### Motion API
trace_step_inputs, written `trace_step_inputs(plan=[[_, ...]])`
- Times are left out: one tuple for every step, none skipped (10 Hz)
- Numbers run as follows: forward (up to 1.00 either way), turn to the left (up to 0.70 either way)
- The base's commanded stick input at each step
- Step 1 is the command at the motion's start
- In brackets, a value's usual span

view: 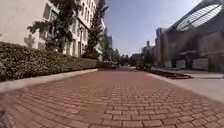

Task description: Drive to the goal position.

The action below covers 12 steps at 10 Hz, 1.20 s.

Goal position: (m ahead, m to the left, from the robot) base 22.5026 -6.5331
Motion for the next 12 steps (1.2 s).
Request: trace_step_inputs(plan=[[0.7, 0.0], [0.7, 0.0], [0.7, 0.0], [0.7, 0.0], [0.7, 0.0], [0.7, 0.0], [0.7, 0.0], [0.7, 0.0], [0.7, 0.0], [0.7, 0.0], [0.7, 0.0], [0.7, 0.0]])
